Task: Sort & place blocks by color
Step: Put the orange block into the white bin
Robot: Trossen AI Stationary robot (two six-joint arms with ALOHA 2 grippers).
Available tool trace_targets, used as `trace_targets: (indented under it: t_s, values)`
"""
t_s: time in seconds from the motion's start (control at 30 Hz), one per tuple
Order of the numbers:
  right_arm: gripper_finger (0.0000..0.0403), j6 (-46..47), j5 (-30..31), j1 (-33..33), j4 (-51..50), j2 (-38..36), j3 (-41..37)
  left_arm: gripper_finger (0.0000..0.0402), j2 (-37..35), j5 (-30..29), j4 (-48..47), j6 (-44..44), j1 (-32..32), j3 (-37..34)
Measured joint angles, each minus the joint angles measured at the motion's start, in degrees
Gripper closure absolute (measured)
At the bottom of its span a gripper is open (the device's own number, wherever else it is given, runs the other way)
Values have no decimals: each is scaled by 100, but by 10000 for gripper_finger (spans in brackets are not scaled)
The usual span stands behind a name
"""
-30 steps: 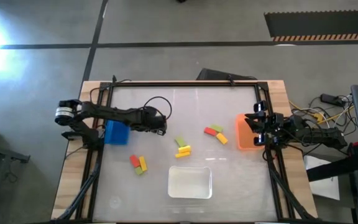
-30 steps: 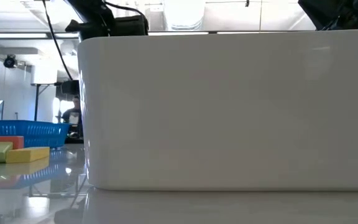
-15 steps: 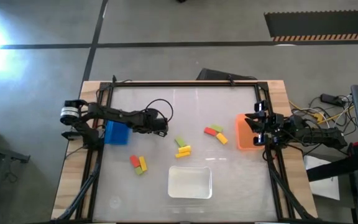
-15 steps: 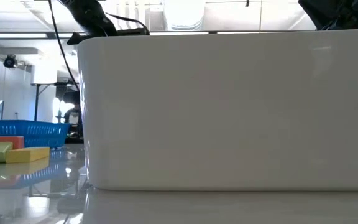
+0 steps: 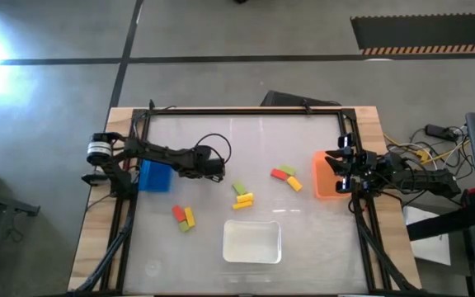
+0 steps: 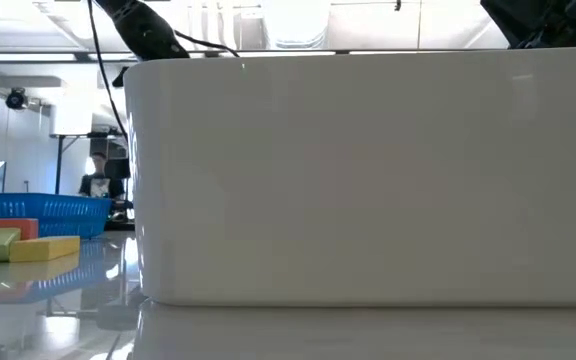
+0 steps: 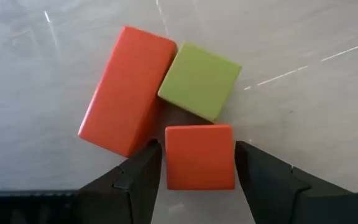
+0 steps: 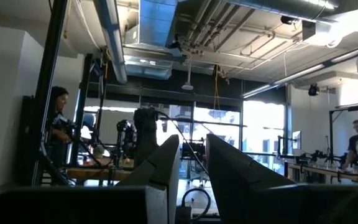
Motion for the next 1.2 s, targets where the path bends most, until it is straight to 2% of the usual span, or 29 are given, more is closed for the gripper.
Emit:
trace_targets:
  t_s: [0.3, 0.8, 1.0, 1.2]
  values:
    - [335, 81, -1, 0, -19, 0, 70, 277, 140, -37, 15, -7, -4, 0]
    - [335, 83, -2, 0, -21, 0, 70, 279, 7, 83, -116, 138, -131, 123]
    - [335, 83, -2, 0, -22, -2, 70, 279, -250, 285, -1090, 172, -367, 578]
    - [335, 85, -1, 0, -20, -2, 68, 279, -465, 592, -2075, 640, -718, 1470]
